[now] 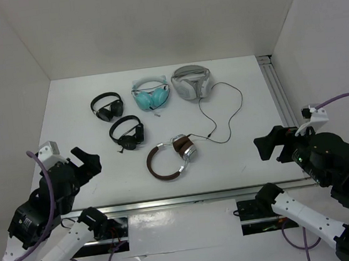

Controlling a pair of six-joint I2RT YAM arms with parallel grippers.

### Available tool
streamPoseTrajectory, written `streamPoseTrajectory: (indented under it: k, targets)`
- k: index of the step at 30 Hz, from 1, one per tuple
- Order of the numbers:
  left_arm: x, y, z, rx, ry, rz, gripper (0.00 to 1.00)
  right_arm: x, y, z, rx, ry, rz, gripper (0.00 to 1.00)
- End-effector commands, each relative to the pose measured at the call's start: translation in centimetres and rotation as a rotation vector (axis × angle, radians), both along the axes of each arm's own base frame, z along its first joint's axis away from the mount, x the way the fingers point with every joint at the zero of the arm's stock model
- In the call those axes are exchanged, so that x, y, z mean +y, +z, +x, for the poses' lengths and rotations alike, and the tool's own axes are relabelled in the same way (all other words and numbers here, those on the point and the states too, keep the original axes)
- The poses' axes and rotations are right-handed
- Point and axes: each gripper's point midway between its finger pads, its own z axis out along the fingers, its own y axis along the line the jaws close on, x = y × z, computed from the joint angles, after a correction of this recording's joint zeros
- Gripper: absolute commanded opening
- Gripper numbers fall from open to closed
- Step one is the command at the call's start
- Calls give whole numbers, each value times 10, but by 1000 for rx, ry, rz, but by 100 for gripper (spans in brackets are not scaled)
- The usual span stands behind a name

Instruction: Wrap the headphones

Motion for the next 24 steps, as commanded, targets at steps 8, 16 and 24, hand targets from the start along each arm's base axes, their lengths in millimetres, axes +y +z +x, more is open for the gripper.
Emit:
streamPoseTrajectory:
  k: [8,16,24]
  targets:
    - [-13,26,2,-130,-102,-39,100,12,3,-4,-11,88,-2,100]
    - [-90,-24,27,104,-325,-111,100,23,-4,2,16,123,-16,100]
    - [-126,-118,59,366,-266,-123,100,30,-6,1,21,161,-13,100]
